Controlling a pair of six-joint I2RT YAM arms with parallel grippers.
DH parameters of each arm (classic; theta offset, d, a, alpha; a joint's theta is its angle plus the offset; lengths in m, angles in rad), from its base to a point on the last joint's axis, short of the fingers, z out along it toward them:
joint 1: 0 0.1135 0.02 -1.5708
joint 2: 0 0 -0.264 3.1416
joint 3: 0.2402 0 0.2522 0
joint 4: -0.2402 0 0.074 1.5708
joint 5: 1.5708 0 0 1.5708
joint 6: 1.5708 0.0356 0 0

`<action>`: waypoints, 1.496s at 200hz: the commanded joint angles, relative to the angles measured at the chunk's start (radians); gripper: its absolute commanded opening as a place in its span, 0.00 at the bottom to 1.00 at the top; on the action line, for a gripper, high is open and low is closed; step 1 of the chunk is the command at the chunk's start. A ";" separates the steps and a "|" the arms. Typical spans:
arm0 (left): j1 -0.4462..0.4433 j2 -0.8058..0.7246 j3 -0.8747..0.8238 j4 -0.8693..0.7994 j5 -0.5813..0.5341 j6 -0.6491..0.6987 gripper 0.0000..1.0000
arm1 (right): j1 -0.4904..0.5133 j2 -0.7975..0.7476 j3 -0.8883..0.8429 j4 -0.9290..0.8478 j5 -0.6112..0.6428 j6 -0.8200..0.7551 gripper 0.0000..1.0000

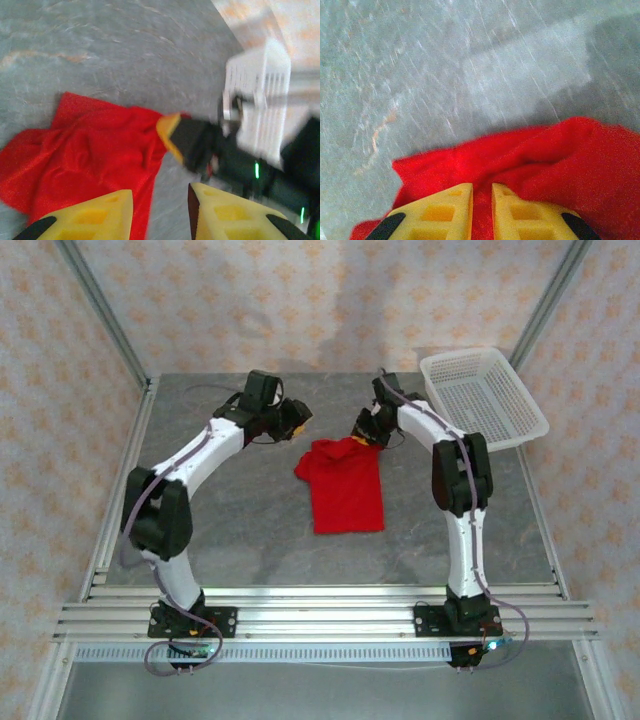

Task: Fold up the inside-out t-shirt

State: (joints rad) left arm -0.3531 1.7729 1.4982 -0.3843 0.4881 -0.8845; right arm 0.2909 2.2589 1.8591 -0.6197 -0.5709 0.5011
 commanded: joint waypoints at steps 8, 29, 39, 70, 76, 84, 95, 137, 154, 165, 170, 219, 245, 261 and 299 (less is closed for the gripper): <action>-0.120 0.025 -0.006 -0.261 -0.069 0.386 0.35 | -0.004 0.117 0.216 -0.099 0.014 0.001 0.18; -0.138 0.067 -0.031 -0.196 -0.042 0.304 0.33 | -0.010 0.162 0.397 -0.230 0.014 -0.040 0.18; -0.139 0.107 -0.019 -0.158 -0.022 0.272 0.29 | -0.019 0.133 0.418 -0.272 0.016 -0.062 0.18; -0.145 0.276 0.120 -0.140 -0.020 0.226 0.13 | -0.062 -0.153 0.064 -0.204 0.097 -0.075 0.15; -0.144 0.301 0.149 -0.145 -0.027 0.214 0.09 | -0.074 -0.218 -0.042 -0.153 0.100 -0.059 0.14; -0.141 0.337 0.190 -0.153 -0.034 0.197 0.06 | -0.087 -0.295 -0.179 -0.084 0.103 -0.033 0.14; -0.136 0.376 0.233 -0.144 -0.034 0.171 0.05 | -0.102 -0.371 -0.321 -0.015 0.106 -0.002 0.14; -0.057 0.450 0.327 -0.066 -0.033 0.022 0.05 | -0.109 -0.369 -0.458 0.024 0.085 0.020 0.13; -0.003 0.457 0.307 -0.009 -0.040 -0.067 0.05 | -0.109 -0.333 -0.436 0.034 0.077 0.029 0.13; 0.031 0.462 0.274 0.044 -0.035 -0.125 0.05 | -0.109 -0.294 -0.398 0.021 0.060 0.026 0.14; 0.044 0.466 0.260 0.068 -0.027 -0.147 0.05 | -0.108 -0.273 -0.377 0.011 0.053 0.025 0.14; 0.072 0.512 0.275 0.097 0.026 -0.149 0.08 | -0.087 -0.105 -0.201 -0.049 0.007 0.009 0.15; 0.080 0.467 0.235 0.115 0.021 -0.143 0.11 | -0.086 -0.051 -0.104 -0.062 0.001 0.015 0.16; 0.082 0.413 0.203 0.099 0.020 -0.109 0.14 | -0.084 -0.006 -0.022 -0.084 -0.012 0.018 0.16; 0.074 0.254 0.061 0.059 0.000 -0.010 0.22 | -0.075 0.130 0.183 -0.150 -0.017 0.073 0.15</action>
State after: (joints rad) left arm -0.2749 2.1887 1.6226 -0.3042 0.4976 -0.9764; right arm 0.2054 2.3070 1.9209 -0.6952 -0.5789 0.5293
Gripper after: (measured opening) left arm 0.203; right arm 0.159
